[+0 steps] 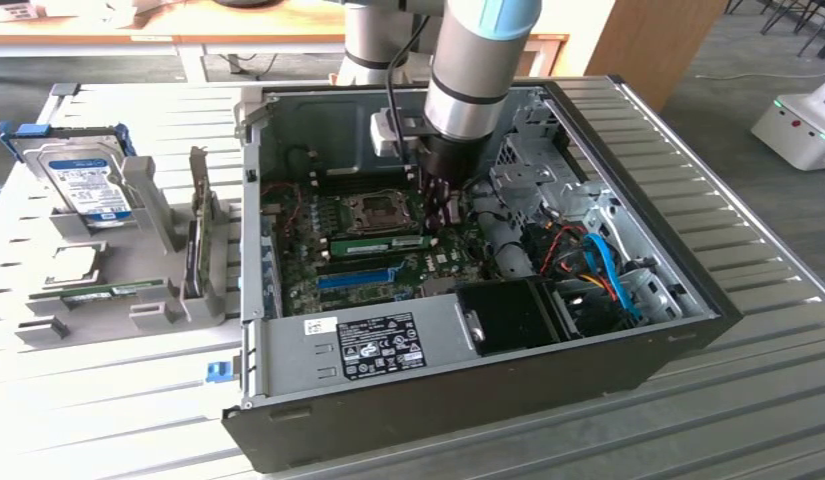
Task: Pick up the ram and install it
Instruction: 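Press down the ram until it locks into place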
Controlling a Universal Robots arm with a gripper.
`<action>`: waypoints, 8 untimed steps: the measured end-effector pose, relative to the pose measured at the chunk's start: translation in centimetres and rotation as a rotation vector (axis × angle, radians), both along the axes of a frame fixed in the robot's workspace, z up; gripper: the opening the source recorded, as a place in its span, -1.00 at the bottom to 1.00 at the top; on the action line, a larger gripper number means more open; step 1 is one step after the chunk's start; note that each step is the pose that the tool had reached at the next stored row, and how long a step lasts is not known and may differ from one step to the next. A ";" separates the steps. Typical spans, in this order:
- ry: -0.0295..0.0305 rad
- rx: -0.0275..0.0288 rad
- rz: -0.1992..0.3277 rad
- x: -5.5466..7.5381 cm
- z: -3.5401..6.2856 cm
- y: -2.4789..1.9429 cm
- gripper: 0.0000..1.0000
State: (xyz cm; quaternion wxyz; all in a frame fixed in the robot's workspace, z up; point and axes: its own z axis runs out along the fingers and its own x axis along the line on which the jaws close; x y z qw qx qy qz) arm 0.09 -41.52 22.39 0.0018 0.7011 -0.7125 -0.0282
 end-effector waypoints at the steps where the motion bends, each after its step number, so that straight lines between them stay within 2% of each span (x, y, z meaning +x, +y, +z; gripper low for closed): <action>1: 0.0001 -0.0001 0.000 0.0 -0.02 0.00 -0.79; 8: 0.0001 0.0001 0.000 0.0 -0.03 0.00 -0.79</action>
